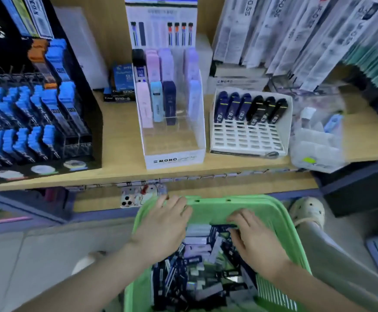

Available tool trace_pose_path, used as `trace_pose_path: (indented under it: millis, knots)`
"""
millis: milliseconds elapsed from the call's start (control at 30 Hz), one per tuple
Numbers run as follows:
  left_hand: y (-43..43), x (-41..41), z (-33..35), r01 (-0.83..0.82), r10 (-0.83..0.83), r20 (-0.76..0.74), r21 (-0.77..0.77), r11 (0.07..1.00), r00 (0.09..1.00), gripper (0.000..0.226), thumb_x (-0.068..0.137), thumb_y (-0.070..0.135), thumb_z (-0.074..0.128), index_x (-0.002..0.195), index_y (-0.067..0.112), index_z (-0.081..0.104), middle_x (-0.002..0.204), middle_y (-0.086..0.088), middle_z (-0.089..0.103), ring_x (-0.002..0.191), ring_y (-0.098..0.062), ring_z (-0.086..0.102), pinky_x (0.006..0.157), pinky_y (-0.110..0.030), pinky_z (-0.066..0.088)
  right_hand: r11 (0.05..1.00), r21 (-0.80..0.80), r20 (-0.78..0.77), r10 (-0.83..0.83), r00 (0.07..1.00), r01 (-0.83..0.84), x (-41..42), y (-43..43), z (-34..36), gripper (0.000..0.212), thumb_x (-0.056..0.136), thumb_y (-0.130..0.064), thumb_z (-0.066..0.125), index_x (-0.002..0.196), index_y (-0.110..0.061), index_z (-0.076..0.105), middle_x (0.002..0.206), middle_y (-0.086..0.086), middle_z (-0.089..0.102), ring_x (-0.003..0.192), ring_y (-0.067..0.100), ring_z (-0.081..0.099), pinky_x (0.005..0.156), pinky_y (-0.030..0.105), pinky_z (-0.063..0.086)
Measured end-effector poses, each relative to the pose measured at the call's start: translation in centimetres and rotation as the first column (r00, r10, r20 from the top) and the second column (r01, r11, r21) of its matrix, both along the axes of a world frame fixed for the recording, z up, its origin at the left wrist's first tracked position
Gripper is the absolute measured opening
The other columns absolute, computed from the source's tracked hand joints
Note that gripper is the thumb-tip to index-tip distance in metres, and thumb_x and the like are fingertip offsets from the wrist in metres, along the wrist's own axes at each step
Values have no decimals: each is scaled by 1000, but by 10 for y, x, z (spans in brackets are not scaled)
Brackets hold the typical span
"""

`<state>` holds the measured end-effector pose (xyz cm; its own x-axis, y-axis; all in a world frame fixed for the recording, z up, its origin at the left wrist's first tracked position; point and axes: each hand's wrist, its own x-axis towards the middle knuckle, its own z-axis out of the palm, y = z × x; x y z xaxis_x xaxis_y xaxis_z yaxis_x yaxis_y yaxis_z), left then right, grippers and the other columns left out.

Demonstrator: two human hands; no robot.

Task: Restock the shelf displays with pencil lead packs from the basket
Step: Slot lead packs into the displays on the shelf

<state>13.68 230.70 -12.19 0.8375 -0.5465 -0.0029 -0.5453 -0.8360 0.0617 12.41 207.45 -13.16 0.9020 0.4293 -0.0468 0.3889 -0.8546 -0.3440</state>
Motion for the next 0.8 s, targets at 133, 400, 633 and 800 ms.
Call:
trace_pose_path:
  millis: [133,400,633,800]
  knots:
    - [-27,-19,-52,1,27,-355,78,997,935,45,94,24,47,137,10,40,136,-7,41,127,-22,37,112,-35,23,995,-58,-336,-99,937,84,-24,-29,-56,34,100,-21,38,133,-20,42,130,-4,42,108,12,50,85,18,40]
    - [-33,-42,-152,-63,188,-694,201,978,695,58,98,32,43,149,16,19,154,-3,21,140,-21,23,114,-34,20,991,-86,-681,-134,720,102,-43,-36,-145,49,96,-15,48,143,-24,35,148,-1,33,128,21,44,97,28,42]
    - [-30,-38,-186,-54,191,-719,209,976,668,55,97,41,44,145,21,28,145,3,35,138,-20,23,113,-34,20,992,27,-773,-59,632,126,-56,-30,-199,65,88,-19,61,145,-22,30,149,-2,28,134,21,36,102,31,40]
    - [-42,-40,-197,-47,199,-757,217,975,622,55,95,42,49,142,20,32,138,1,38,130,-19,31,109,-32,21,1000,-4,-797,-19,603,26,-61,-24,-215,93,74,-37,77,147,-18,22,142,6,32,130,24,35,101,34,37]
